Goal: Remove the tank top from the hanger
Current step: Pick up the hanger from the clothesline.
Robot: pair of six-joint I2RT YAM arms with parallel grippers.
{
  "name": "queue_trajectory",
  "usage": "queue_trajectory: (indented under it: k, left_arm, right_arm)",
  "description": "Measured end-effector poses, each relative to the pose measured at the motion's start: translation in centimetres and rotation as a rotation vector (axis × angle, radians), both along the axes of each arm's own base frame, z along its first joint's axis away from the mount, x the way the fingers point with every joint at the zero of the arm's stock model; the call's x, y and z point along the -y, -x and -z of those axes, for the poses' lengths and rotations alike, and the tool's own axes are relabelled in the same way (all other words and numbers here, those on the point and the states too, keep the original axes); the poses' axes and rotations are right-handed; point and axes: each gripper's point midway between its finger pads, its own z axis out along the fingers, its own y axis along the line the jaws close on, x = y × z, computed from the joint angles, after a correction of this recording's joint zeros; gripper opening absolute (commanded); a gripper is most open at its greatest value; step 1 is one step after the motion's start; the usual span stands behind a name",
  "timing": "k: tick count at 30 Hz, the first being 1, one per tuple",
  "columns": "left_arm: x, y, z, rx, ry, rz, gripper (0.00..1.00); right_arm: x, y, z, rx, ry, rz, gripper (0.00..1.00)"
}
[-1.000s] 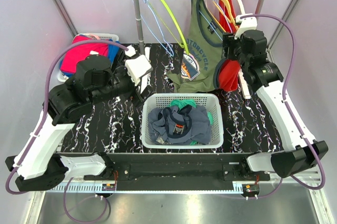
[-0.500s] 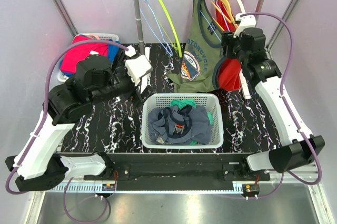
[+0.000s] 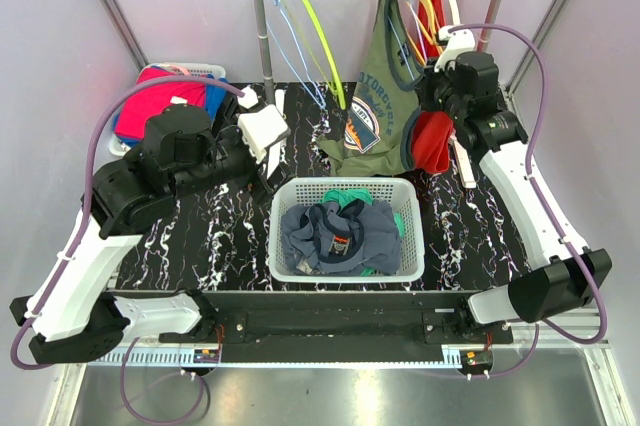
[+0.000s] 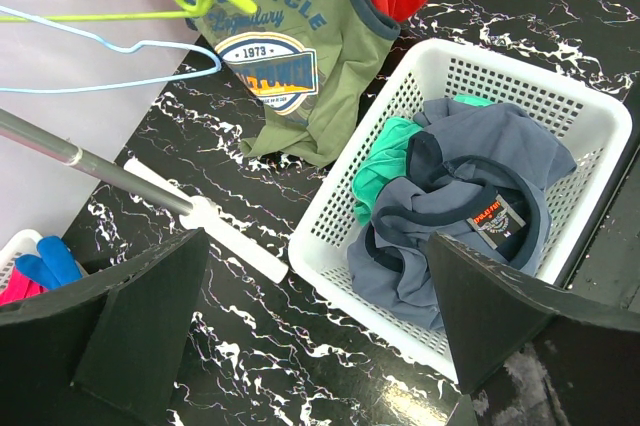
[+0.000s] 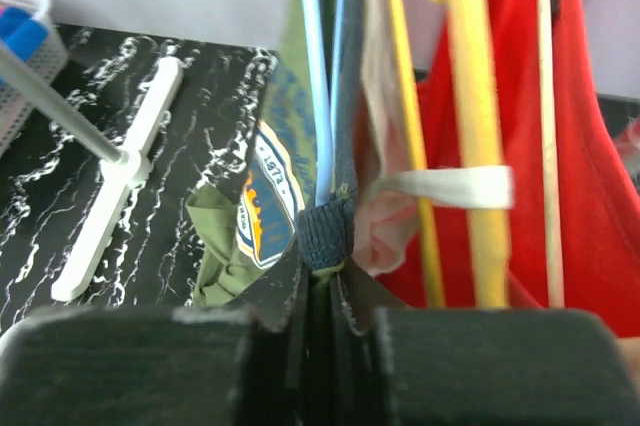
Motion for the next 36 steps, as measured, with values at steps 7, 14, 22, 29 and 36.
queue_trajectory:
  k: [7,14,22,29,36]
  left_arm:
    - [0.1,-0.1,1.1,-0.019,-0.022,0.000,0.99]
    - [0.1,-0.1,1.1,-0.020,-0.022,0.000,0.99]
    - [0.1,-0.1,1.2,-0.020,-0.023,-0.001,0.99]
    - [-0.1,0.1,0.9,-0.014,-0.016,0.000,0.99]
    - [-0.1,0.0,0.8,-0.009,-0.012,-0.004,0.99]
  right_arm:
    - [-0.8,0.6,-0.4,0.075,0.004,-0.074,0.00]
    - [-0.8,0.3,-2.5,0.187,0.016,-0.084,0.00]
    - [-0.6,1.2,-5.8,0.287,-0.005,-0.085,0.00]
    - [-0.7,7.3,-7.3,0.231,-0.062,-0.162,0.00]
    - [-0.1,17.5,-11.2,0.285,-0.149,-0.276,0.00]
